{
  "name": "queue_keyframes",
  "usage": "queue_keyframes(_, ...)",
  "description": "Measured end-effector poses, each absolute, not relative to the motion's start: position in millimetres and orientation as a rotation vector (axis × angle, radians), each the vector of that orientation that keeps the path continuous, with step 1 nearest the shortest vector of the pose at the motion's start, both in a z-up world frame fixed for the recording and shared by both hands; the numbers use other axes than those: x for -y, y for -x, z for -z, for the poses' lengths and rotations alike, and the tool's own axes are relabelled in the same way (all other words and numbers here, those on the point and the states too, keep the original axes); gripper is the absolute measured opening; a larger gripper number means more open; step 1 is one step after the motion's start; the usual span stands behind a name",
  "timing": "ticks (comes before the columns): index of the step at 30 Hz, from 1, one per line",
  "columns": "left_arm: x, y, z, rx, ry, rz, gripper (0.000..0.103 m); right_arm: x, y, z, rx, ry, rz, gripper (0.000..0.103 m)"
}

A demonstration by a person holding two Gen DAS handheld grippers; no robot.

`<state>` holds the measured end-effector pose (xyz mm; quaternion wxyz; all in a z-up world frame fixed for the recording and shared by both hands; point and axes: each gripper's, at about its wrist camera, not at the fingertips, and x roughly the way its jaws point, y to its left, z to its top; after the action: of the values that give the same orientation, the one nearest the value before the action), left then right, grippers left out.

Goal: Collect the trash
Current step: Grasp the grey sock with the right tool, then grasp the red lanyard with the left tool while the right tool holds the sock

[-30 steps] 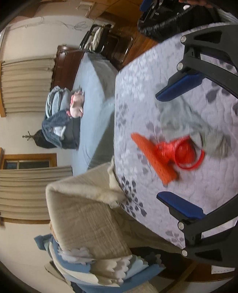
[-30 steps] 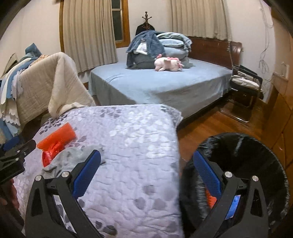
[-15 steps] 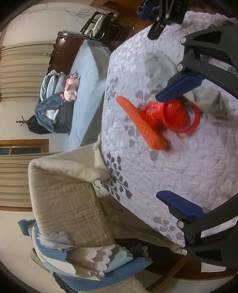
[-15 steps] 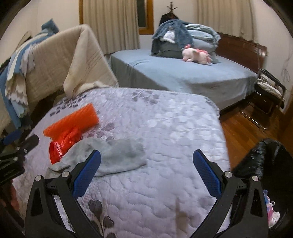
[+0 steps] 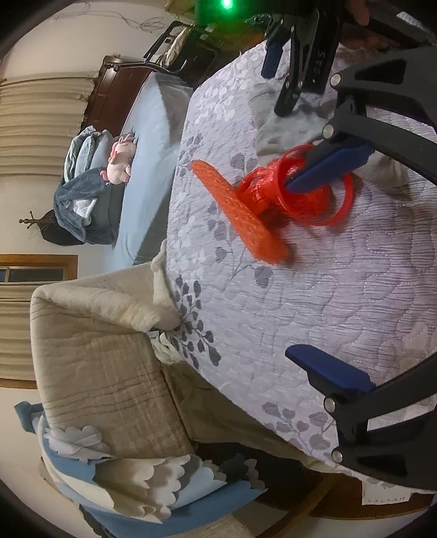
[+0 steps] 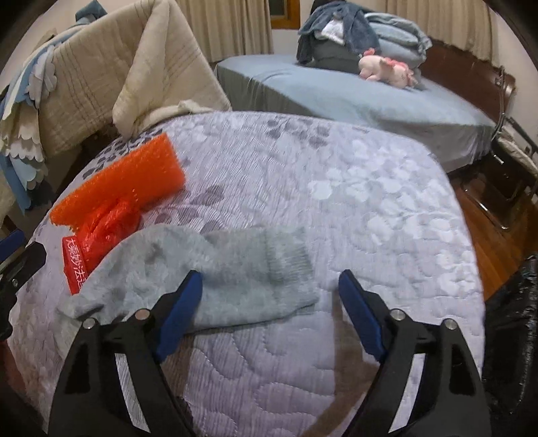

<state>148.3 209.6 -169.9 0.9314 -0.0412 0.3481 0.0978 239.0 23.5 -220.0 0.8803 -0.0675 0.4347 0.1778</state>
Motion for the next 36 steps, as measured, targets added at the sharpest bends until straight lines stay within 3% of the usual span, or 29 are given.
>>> queue_keyframes(4,-207.2,-151.3,173.8,-0.725,0.088,-0.183,0.087,-28.3,-235.9,218.4,-0.896,0.154,-0.395,0.063)
queue_keyframes(7,-205.5,-154.4,177.3,-0.736,0.093,-0.174,0.086,-30.3,-232.8,216.5,-0.888,0.161,-0.417,0.047)
queue_keyframes(9,-204.9,-155.1,178.9,-0.741,0.099,-0.170,0.084,-32.9,-229.5,215.7,-0.888,0.169,-0.452,0.025)
queue_keyframes(12,-203.8,-156.4,181.4,-0.749,0.106,-0.160,0.081,-37.7,-222.3,213.4,-0.873,0.201,-0.478,0.016)
queue_keyframes(24,-199.5,-168.3,188.0,-0.775,0.143,-0.107,0.059,3.3,-212.6,204.3,-0.869,0.171,-0.402,0.016)
queue_keyframes(36,-190.9,-170.6,185.9,-0.773,0.160,-0.072,0.021,41.1,-218.2,193.0,-0.849,0.128,-0.306,0.016)
